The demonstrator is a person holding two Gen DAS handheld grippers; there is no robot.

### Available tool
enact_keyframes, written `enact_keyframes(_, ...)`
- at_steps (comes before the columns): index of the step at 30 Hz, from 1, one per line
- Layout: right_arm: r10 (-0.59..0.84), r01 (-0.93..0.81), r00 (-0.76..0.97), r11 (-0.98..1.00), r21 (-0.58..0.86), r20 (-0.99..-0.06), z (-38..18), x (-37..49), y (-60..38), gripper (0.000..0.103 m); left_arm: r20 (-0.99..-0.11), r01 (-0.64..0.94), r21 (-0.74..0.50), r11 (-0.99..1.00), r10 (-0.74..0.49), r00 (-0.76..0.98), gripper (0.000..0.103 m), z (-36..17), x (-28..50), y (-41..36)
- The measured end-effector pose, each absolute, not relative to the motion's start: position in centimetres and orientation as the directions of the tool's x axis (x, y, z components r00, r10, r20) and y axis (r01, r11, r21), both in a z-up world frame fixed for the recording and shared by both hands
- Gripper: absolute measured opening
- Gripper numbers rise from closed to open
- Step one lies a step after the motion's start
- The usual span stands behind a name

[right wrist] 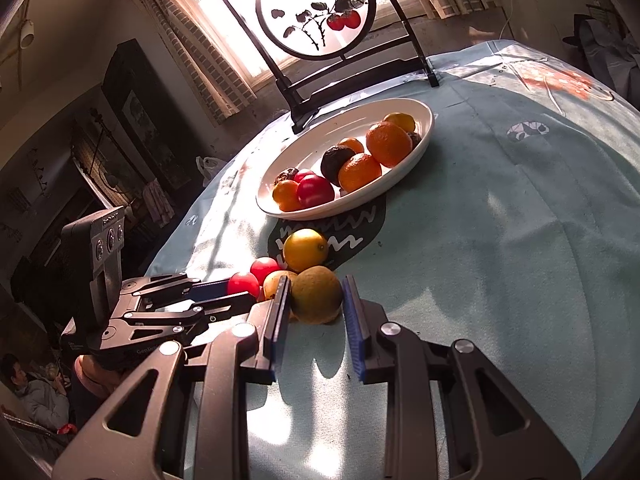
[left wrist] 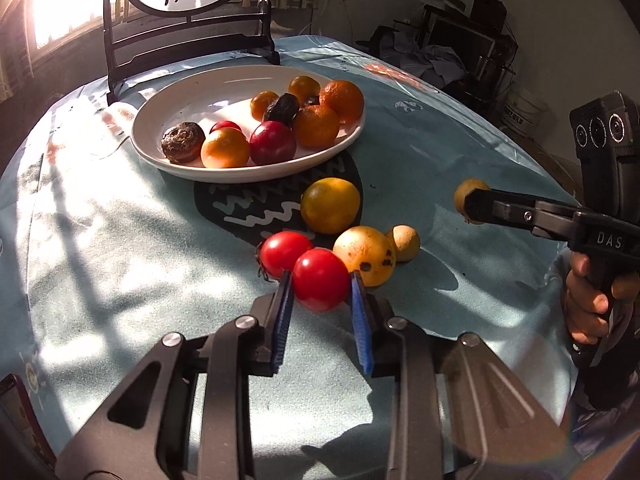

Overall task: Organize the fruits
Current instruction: 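Release the small fruit and the tomato into the plate with both tools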

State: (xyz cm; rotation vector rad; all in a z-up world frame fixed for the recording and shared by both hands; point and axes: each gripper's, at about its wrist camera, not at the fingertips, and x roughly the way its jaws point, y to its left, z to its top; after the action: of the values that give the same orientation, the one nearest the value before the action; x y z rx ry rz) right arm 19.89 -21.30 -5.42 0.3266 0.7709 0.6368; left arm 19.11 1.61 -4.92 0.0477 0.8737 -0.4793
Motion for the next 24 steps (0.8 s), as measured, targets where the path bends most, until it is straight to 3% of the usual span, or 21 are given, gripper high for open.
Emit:
enact_keyframes(8, 0.610, -0.481, 0.584, 0.792, 0.377, -0.536, -2.2, 22.6, -18.4, 0.028, -0.666, 0.323, -0.243, 0.915, -0.399, 0.630, 0.028, -1.1, 23.7, 2.7)
enact_keyframes(13, 0.578, -0.474, 0.646, 0.816, 0.332, -0.498, -0.8, 28.3, -16.4, 0.028, -0.646, 0.195, -0.208, 0.958, -0.285, 0.709, 0.028, 0.3, 28.7, 3.5)
enact_keyframes(19, 0.553, -0.443, 0.647, 0.833, 0.332, -0.524, -2.2, 33.7, -14.6, 0.028, -0.668, 0.119, -0.191, 0.974, -0.218, 0.712, 0.028, -0.7, 33.1, 4.1)
enact_keyframes(20, 0.554, -0.441, 0.643, 0.832, 0.336, -0.529, -2.4, 34.2, -14.5, 0.032, -0.673, 0.108, -0.175, 0.979, -0.199, 0.712, 0.031, -0.9, 33.4, 4.0)
enact_keyframes(21, 0.563, -0.443, 0.631, 0.827, 0.348, -0.535, -2.6, 34.6, -14.4, 0.035, -0.673, 0.097, -0.159, 0.983, -0.180, 0.717, 0.053, -1.1, 33.4, 4.0)
enact_keyframes(23, 0.572, -0.440, 0.616, 0.820, 0.366, -0.542, -2.6, 34.6, -14.6, 0.059, -0.658, 0.053, -0.117, 0.992, -0.117, 0.744, 0.087, -0.7, 32.6, 4.1)
enact_keyframes(24, 0.573, -0.435, 0.625, 0.819, 0.374, -0.530, -2.4, 34.2, -15.0, 0.065, -0.640, 0.035, -0.100, 0.994, -0.091, 0.763, 0.093, -0.3, 32.1, 4.2)
